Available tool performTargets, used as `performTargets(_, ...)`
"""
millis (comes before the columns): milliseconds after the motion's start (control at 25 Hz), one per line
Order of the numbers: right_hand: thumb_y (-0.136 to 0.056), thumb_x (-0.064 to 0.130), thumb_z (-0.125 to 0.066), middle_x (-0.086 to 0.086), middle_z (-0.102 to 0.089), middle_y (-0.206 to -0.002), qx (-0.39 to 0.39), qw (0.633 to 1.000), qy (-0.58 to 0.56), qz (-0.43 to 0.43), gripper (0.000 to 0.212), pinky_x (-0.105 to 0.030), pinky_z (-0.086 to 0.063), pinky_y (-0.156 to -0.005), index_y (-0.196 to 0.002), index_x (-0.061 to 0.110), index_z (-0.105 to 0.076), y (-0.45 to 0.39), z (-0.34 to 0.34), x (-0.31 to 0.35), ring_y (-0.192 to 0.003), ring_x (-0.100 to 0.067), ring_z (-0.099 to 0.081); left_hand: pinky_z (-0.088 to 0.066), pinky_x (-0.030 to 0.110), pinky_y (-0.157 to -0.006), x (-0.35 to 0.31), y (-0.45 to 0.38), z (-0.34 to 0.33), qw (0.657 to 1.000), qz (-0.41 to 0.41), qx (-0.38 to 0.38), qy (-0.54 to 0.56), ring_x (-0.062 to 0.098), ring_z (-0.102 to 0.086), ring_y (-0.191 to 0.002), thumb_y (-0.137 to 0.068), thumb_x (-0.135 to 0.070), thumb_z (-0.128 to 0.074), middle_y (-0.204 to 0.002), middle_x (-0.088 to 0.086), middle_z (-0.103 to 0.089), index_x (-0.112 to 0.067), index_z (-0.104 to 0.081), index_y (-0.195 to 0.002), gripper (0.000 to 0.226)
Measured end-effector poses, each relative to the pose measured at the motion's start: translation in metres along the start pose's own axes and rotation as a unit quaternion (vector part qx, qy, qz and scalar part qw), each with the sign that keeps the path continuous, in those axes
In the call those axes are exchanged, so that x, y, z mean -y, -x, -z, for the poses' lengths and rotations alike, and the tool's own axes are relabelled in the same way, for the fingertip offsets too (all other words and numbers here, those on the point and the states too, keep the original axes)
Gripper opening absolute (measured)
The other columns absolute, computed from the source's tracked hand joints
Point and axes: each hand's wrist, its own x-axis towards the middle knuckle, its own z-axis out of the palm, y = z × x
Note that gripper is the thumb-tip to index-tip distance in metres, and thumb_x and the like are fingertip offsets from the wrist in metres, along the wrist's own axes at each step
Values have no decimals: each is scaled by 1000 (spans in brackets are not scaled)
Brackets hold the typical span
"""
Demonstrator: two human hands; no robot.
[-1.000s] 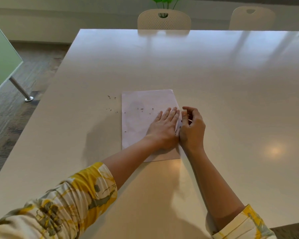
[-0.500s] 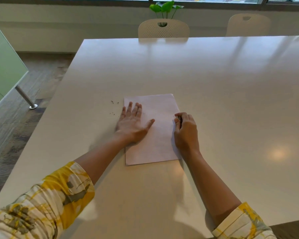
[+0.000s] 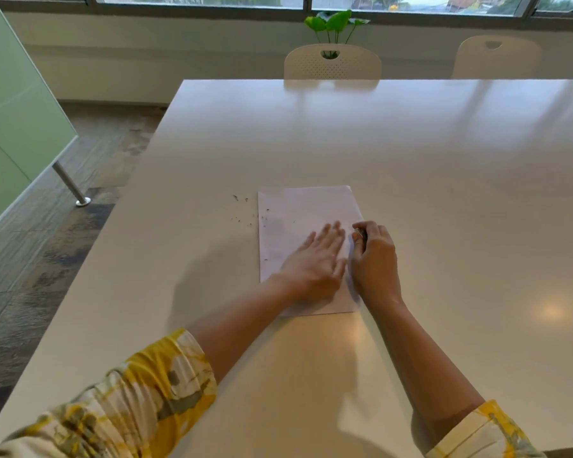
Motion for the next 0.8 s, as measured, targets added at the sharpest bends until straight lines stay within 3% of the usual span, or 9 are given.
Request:
performTargets(120,-102,16,-48,-6,-60,-112,-6,1000,3,5,21,-22,-46,-89,-119,10,-60,0,1,0,-104,-17,-58,8,34,-124,0,0,-7,999,7,-14,-33,9,18,-150,-104,-52,-13,-166,-1,13,-17,7,-158,67)
performTargets(360,-102,16,-49,-6,-60,-113,5,1000,-2,-5,22,-27,-49,-91,-119,8,-61,0,0,0,-104,-19,-58,9,34,-124,64,4,31,996,66,3,-52,9,16,-151,-98,-68,-11,-166,-1,16,-15,11,-158,82)
performTargets(600,-101,15,-50,-7,-60,-111,4,1000,4,0,22,-27,-48,-89,-118,8,-62,1,0,2,-103,-20,-58,20,40,-119,125,13,68,958,252,-16,-133,17,32,-146,-87,-79,3,-164,6,23,-6,13,-156,101)
performTargets(680,-102,16,-49,-6,-60,-111,5,1000,5,-2,22,-27,-48,-89,-118,9,-62,1,0,2,-104,-20,-58,19,40,-120,118,10,70,964,236,-49,-109,18,31,-147,-91,-76,-1,-164,5,23,-7,13,-156,96)
performTargets(800,-102,15,-49,-7,-60,-112,4,1000,1,-2,22,-26,-46,-90,-119,8,-61,1,0,1,-104,-21,-58,13,36,-122,75,-1,53,994,91,-41,-40,17,23,-150,-101,-61,-13,-164,3,21,-9,12,-157,80)
